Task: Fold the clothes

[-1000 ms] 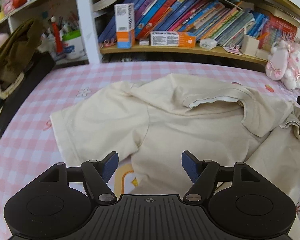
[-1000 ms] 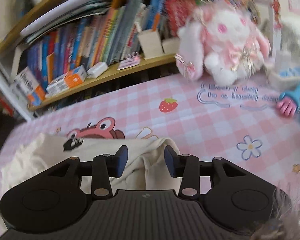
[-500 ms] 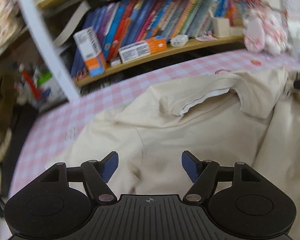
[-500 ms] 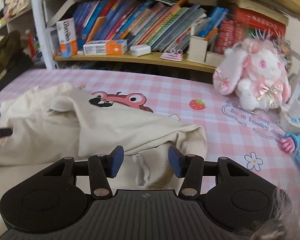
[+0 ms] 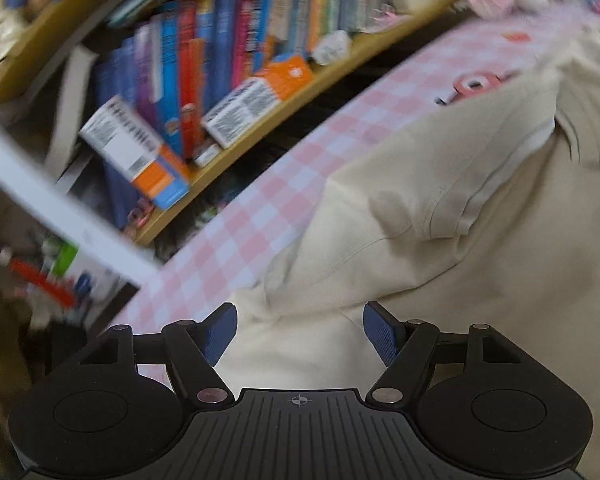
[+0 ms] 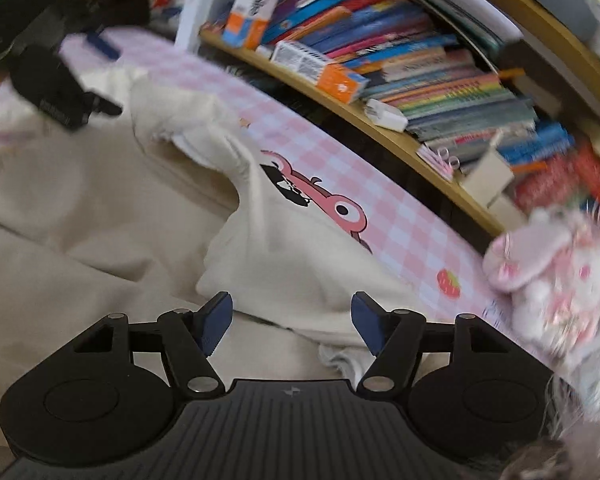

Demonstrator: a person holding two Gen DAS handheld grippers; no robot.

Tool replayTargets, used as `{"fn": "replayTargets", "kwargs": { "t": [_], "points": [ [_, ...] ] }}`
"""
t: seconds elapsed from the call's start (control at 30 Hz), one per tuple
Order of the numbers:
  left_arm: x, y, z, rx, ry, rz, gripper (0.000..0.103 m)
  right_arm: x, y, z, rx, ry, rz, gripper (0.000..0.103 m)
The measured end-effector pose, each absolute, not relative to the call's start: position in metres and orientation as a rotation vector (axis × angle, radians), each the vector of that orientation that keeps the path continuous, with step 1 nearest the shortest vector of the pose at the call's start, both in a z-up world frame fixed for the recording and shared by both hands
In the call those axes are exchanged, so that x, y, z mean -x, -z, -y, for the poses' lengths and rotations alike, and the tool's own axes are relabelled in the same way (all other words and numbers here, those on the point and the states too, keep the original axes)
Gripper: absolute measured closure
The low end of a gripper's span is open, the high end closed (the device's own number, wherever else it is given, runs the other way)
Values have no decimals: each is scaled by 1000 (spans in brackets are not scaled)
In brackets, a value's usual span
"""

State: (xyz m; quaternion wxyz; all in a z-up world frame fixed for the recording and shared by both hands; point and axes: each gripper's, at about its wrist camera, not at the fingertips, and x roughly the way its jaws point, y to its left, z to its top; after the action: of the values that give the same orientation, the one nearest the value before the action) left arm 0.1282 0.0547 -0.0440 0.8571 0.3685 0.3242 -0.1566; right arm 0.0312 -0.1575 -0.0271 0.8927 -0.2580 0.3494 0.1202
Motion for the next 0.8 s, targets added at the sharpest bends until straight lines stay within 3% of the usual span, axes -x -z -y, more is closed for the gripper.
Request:
{"fn": "replayTargets", "kwargs": {
  "t": [0.17, 0.23, 0.27, 0.33, 0.37, 0.53, 0.57, 0.63, 0.67, 0.7, 0.8],
  "points": [
    [-143, 49, -52, -803, 406, -655, 31, -46, 36, 158, 614, -268, -740, 44],
    [-150, 45, -56, -751, 459, -700, 61, -53, 36, 161, 613, -308, -766, 75],
    [-153, 42, -59, -717, 482, -725, 95, -57, 30, 166, 587, -337, -785, 89],
    [-163, 32, -72, -610, 511, -779, 101, -65, 18, 176, 533, -395, -822, 100],
    [-166, 24, -81, -543, 524, -779, 102, -69, 12, 181, 506, -424, -841, 100],
    [-204, -23, -126, -142, 402, -709, 102, -111, -38, 219, 291, -289, -726, 101],
    [-214, -27, -132, -68, 324, -701, 94, -125, -46, 227, 231, -192, -676, 101],
    [-233, -26, -145, 55, 107, -747, 88, -152, -56, 239, 126, 8, -600, 90],
    [-241, -23, -152, 107, 4, -780, 77, -162, -56, 242, 99, 78, -592, 72],
    [-248, -19, -158, 143, -79, -808, 59, -166, -53, 241, 93, 89, -610, 61],
    [-229, -12, -165, 69, -67, -805, 43, -167, -44, 236, 100, 71, -654, 56]
  ]
}}
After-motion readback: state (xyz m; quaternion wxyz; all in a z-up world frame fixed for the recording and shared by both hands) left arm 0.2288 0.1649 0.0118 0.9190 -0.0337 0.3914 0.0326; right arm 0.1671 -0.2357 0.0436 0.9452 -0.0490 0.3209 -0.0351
